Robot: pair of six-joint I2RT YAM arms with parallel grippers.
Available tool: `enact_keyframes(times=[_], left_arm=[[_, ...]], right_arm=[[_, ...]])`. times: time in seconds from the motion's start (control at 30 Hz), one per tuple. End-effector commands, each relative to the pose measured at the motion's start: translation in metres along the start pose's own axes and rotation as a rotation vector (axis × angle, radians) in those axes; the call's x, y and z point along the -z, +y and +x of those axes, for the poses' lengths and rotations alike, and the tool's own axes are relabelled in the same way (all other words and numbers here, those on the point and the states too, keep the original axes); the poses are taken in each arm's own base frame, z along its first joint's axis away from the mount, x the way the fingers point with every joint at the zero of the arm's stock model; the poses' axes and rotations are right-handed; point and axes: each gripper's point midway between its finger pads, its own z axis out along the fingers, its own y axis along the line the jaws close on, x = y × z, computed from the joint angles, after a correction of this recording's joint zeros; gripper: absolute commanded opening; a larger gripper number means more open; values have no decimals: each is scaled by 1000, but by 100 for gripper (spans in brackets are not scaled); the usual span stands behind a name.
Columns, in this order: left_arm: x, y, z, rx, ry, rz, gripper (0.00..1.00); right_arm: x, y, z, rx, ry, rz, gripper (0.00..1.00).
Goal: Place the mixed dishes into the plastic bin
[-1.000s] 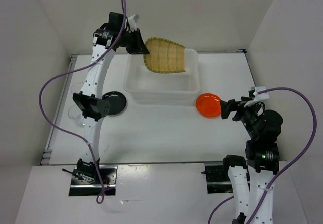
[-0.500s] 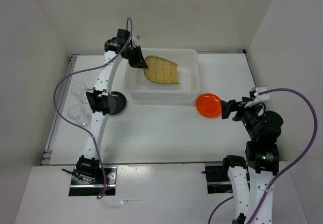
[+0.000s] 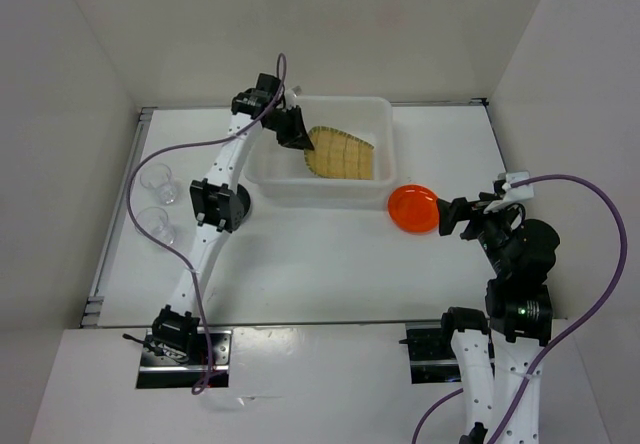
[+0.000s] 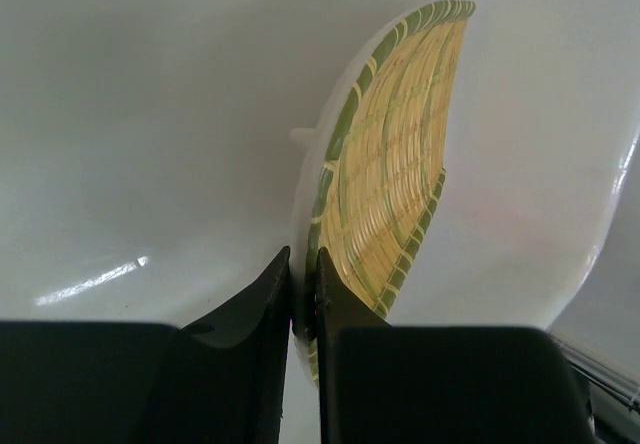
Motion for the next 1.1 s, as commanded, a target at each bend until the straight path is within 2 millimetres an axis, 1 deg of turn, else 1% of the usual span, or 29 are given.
enact_keyframes(times=[0.0,0.03,0.1,0.13,0.17,0.33,0.4,0.5,0.53,0.63,0.67,0.73,0.77,0.8,0.87,0.93,1.0,1.03,1.07], left_arm=[[4,-22,-8,2,-28,79,0],[0,-21,-8,0,-25,90,0],[0,-23,-10,3,-33,94,0],[-3,-28,-9,2,-35,101,0],[-6,-25,-7,7,-28,98,0],[-7,-21,-9,17,-39,77,0],[-11,-19,-11,21,-45,80,0],[-15,-20,-9,21,-33,101,7],[-18,-16,-7,26,-26,98,7],[-18,-15,-8,27,-31,89,7],[-22,-11,-6,32,-24,85,7],[-22,-12,-8,35,-32,89,10],[-26,-8,-6,41,-24,85,10],[-27,-9,-7,36,-30,89,13],[-30,-5,-5,41,-24,85,13],[-31,-3,-6,42,-30,74,15],[-23,-11,-11,30,-44,82,37],[-23,-11,-11,30,-44,82,43],[-15,-15,-17,21,-63,97,49]], right_arm=[[-1,-2,-13,12,-56,10,99],[-1,-2,-13,12,-56,10,99],[-1,-2,-13,12,-56,10,99],[-3,-3,-11,9,-47,10,99],[-3,-3,-11,9,-47,10,99],[-3,-3,-11,9,-47,10,99],[-3,-3,-11,9,-47,10,99],[-3,-3,-11,9,-47,10,99],[-5,-3,-10,6,-38,10,99],[-5,-3,-10,6,-38,10,99],[-5,-3,-10,6,-38,10,99],[-7,-4,-8,3,-29,11,99],[-7,-4,-8,3,-29,11,99],[-7,-4,-8,3,-29,11,99],[-7,-4,-8,3,-29,11,99],[-8,-7,-6,0,-21,20,99],[-8,-7,-6,0,-21,20,99],[-8,-7,-6,0,-21,20,99],[-8,-5,-6,0,-21,11,99]])
